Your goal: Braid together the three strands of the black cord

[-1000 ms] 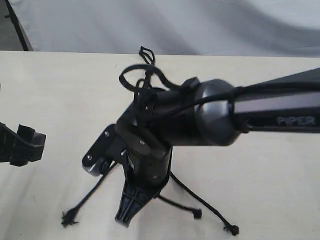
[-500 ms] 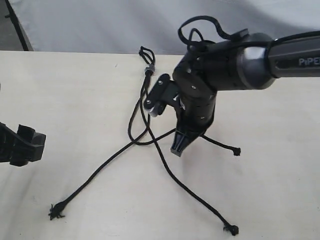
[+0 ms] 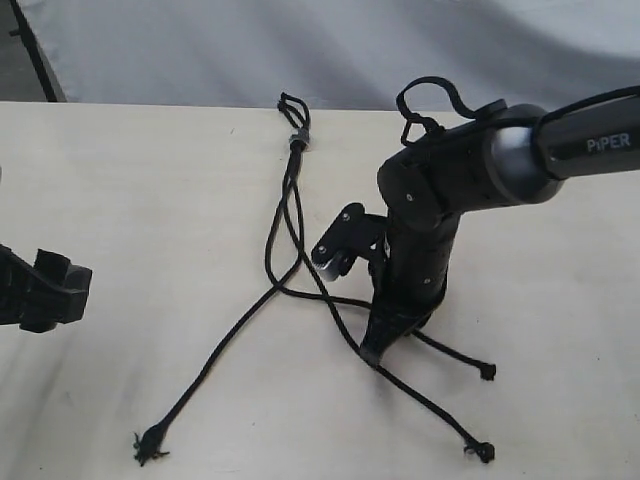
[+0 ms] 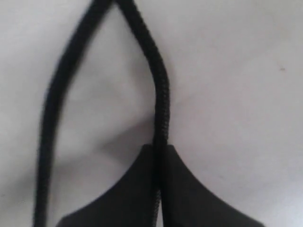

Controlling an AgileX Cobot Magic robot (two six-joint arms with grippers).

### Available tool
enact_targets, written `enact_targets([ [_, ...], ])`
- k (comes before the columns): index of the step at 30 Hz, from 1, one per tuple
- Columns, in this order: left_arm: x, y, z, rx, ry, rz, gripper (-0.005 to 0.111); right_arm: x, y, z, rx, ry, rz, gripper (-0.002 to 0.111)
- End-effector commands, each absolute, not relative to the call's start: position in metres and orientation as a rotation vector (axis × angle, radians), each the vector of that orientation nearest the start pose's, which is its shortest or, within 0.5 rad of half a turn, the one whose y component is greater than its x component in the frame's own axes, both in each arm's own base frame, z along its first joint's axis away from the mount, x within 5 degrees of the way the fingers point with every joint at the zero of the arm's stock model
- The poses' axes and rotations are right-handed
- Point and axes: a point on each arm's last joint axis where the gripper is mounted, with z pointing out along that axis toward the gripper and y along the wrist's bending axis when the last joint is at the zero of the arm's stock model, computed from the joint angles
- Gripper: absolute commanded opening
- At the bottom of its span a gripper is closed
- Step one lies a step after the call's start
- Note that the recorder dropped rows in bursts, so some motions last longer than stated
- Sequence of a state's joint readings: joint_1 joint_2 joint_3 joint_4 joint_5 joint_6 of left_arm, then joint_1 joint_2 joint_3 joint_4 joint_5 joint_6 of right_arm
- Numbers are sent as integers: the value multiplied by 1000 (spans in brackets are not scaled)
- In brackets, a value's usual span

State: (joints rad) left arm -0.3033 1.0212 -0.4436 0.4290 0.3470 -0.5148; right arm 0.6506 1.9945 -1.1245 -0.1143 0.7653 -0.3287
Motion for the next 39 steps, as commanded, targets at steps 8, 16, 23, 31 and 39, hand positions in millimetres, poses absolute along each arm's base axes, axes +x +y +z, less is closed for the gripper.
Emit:
enact_targets([
  [8,174,-41,221,153,2355,-36,72,198,211,107,-1777,2731,133,0],
  [16,174,-44,221,166,2340,-83,72,184,219,107,-1837,2629,182,0],
  [23,172,-48,218,220,2327,-127,72,186,219,107,-1827,2617,178,0],
  [31,172,-48,218,225,2327,-125,72,186,219,107,-1827,2617,178,0],
  [39,172,-48,218,227,2327,-125,72,186,219,107,-1827,2617,179,1],
])
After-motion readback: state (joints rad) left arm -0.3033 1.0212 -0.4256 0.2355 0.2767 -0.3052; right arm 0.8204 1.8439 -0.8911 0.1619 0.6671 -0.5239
